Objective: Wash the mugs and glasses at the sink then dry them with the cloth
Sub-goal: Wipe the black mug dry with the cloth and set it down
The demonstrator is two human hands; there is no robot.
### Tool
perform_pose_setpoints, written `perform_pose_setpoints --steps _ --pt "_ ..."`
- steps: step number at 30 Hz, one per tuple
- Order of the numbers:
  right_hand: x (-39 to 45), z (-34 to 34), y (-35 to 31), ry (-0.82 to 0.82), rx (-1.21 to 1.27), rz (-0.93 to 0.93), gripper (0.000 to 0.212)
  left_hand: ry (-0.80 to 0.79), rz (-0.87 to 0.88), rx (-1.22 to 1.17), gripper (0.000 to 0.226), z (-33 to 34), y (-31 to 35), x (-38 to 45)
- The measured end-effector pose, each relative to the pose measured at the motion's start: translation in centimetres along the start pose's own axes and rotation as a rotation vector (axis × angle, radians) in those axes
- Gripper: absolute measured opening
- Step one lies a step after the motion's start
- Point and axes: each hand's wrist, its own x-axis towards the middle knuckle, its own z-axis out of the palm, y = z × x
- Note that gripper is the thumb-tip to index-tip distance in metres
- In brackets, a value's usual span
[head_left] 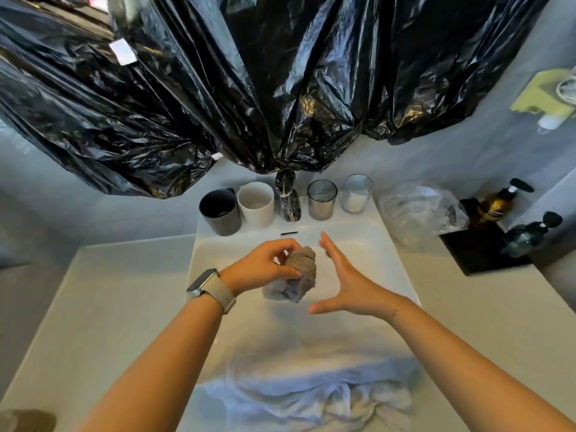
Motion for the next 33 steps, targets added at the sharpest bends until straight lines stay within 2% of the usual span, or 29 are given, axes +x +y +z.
perform_pose_setpoints --steps 2,3,5,7,9,12,14,16,17,19,21,22,24,27,29,31,33 --pt "1.6 1.5 -0.5 -0.025 0.183 -0.051 0.131 -0.024 0.017 -0.120 0.021 0.1 0.0 0.0" --pt "2.3 2.3 -0.9 -0.016 0.281 -0.073 0.121 -0.026 0.015 -0.215 0.022 0.0 -0.1 -0.1" --pt "3.4 3.2 -1.2 0.039 0.432 -0.066 0.076 -0.026 0.000 -0.361 0.024 -0.3 -0.6 -0.4" --pt "4.2 3.3 -1.5 0.056 0.417 -0.001 0.033 -0.016 -0.009 -0.396 0.024 -1.0 -1.4 -0.9" --pt "4.8 2.9 -1.2 0.010 0.307 0.061 0.017 0.004 -0.037 -0.389 0.024 -1.9 -2.5 -1.5" --pt "5.9 1.8 -1.3 0.027 -0.117 -0.031 0.017 -0.049 -0.150 -0.326 0.028 -3.3 -4.7 -2.8" --pt "6.4 1.2 -1.7 0.073 -0.443 -0.144 0.019 -0.111 -0.266 -0.478 0.038 -3.8 -6.0 -3.5" --pt "6.8 0.8 -2.5 0.079 -0.631 -0.274 0.019 -0.148 -0.376 -0.731 0.059 -3.7 -6.8 -3.5" --pt "7.0 0.8 -2.8 0.072 -0.700 -0.364 0.017 -0.184 -0.400 -0.776 0.074 -3.4 -7.1 -3.3" --pt "7.3 1.2 -3.7 0.054 -0.832 -0.546 0.018 -0.361 -0.380 -0.744 0.097 -2.6 -7.3 -2.4" --pt "7.8 1.4 -4.6 0.032 -0.923 -0.692 0.020 -0.598 -0.292 -0.741 0.094 -1.3 -7.1 -1.6" --pt "8.1 1.4 -4.9 0.020 -0.960 -0.743 0.021 -0.667 -0.268 -0.759 0.088 -0.7 -7.1 -1.5" --pt "8.7 1.3 -4.9 0.015 -1.033 -0.790 0.023 -0.675 -0.309 -0.801 0.073 0.4 -7.3 -1.3" --pt "9.7 1.8 -3.8 -0.049 -1.117 -0.591 0.018 -0.435 -0.395 -0.658 0.041 1.3 -7.8 -0.8" --pt "10.2 3.0 -3.0 -0.110 -1.091 -0.320 0.017 -0.271 -0.441 -0.349 0.028 1.4 -8.3 0.0" --pt "10.8 4.4 -2.3 -0.162 -0.868 -0.005 0.015 -0.126 -0.409 0.135 0.014 1.5 -9.0 1.0" --pt "11.4 5.8 -1.8 -0.225 -0.532 0.272 0.013 -0.065 -0.357 0.530 0.019 1.7 -9.8 1.5"
